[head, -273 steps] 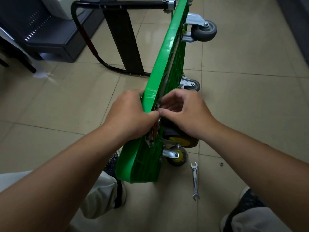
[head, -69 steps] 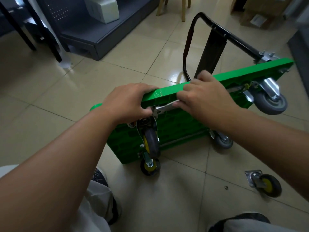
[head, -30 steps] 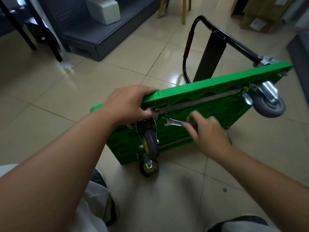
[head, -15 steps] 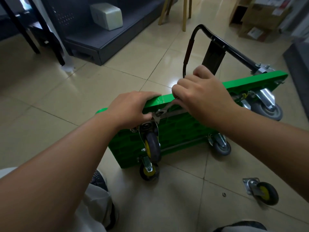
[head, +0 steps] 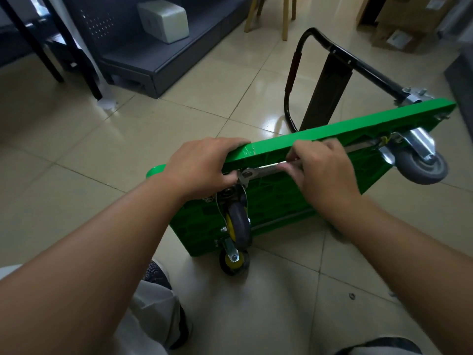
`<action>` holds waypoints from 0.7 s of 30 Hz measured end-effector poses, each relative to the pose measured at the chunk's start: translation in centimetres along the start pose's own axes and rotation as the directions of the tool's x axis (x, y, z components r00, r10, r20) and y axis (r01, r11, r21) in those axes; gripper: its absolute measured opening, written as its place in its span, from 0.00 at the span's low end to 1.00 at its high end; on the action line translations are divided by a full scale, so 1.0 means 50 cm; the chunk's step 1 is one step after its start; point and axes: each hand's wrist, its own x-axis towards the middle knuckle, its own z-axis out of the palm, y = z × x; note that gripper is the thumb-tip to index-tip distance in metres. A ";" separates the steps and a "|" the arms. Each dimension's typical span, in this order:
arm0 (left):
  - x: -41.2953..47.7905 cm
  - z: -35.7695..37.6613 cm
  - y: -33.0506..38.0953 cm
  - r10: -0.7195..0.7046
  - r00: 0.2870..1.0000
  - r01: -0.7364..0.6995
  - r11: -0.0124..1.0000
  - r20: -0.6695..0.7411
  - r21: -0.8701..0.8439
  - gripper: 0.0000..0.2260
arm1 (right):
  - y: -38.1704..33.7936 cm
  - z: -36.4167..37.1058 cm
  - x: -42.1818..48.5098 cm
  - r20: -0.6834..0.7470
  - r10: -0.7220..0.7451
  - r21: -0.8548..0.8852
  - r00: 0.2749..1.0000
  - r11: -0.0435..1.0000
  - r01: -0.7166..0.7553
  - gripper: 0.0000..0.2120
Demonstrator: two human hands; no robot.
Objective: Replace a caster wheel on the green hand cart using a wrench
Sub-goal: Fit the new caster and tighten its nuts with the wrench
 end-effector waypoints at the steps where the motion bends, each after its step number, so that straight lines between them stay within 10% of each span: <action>1: 0.000 0.000 0.000 -0.002 1.000 0.002 1.000 -0.002 0.001 0.30 | -0.004 0.020 -0.020 0.021 0.127 0.088 0.992 0.988 -0.128 0.13; 6: 0.004 0.000 0.003 0.000 1.000 0.000 1.000 -0.006 -0.007 0.29 | -0.073 0.144 -0.104 0.367 0.511 0.550 0.777 0.555 -0.624 0.10; 9: 0.004 0.002 0.002 -0.005 1.000 0.005 1.000 -0.008 0.004 0.30 | -0.126 0.181 -0.115 0.503 0.499 0.720 0.706 0.209 -0.661 0.08; 12: 0.005 0.002 0.002 0.000 1.000 0.001 1.000 -0.009 0.003 0.30 | -0.134 0.185 -0.116 0.526 0.460 0.755 0.715 0.133 -0.642 0.08; 15: 0.004 0.000 0.000 -0.012 1.000 0.012 1.000 0.007 -0.012 0.30 | -0.103 0.172 -0.135 0.502 0.402 0.733 0.765 0.271 -0.624 0.09; 21: 0.005 -0.002 0.000 -0.005 1.000 0.005 1.000 0.008 -0.026 0.29 | 0.023 0.045 -0.130 0.240 0.176 0.285 0.955 0.927 -0.242 0.10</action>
